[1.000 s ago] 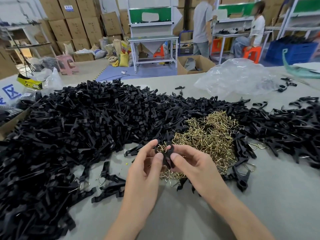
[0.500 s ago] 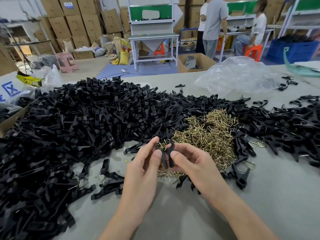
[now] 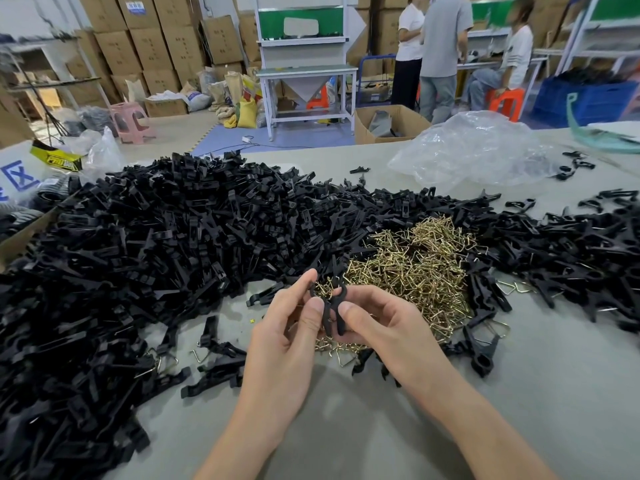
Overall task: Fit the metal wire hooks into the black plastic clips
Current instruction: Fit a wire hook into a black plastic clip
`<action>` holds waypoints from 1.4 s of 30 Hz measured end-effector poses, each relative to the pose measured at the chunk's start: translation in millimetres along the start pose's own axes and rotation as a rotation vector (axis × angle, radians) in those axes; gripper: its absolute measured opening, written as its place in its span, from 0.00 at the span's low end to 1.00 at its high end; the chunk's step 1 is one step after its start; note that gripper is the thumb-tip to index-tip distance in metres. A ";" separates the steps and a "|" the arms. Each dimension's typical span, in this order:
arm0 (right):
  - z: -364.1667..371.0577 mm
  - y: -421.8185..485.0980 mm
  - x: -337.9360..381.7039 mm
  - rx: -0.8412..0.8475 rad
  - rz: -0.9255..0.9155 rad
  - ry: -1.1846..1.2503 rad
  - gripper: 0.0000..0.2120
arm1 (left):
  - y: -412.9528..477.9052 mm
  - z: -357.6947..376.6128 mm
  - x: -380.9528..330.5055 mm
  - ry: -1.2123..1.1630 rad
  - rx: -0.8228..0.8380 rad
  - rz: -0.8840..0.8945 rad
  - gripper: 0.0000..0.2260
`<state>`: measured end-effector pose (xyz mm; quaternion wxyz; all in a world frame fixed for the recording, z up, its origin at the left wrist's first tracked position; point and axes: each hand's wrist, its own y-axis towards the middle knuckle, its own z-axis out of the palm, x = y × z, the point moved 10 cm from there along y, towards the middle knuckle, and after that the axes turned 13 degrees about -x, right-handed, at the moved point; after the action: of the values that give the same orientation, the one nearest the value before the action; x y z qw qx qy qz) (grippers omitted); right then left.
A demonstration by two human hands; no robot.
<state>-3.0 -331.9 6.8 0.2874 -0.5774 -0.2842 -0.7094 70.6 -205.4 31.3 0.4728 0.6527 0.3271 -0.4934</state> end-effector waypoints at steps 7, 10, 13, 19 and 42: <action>2.7 -1.5 3.0 0.037 -0.019 -0.015 0.10 | 2.1 -4.3 4.6 -0.090 -0.024 -0.054 0.11; 4.3 -2.0 3.2 0.061 -0.034 -0.034 0.12 | 2.8 -6.0 2.0 -0.087 -0.028 -0.035 0.06; 4.1 -1.0 0.1 0.056 -0.031 -0.048 0.17 | 2.8 -5.2 1.6 -0.074 -0.021 -0.022 0.06; 7.4 -0.9 3.6 0.070 -0.057 -0.058 0.22 | 0.8 -4.7 -2.3 -0.071 -0.030 -0.012 0.09; -48.2 9.2 19.2 -0.309 -0.137 -0.039 0.22 | -7.2 16.6 3.7 1.024 0.151 0.618 0.11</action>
<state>-31.0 -375.0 18.0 0.1406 -0.6076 -0.2158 -0.7514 59.6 -218.8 24.5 0.3290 0.9039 0.2726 0.0219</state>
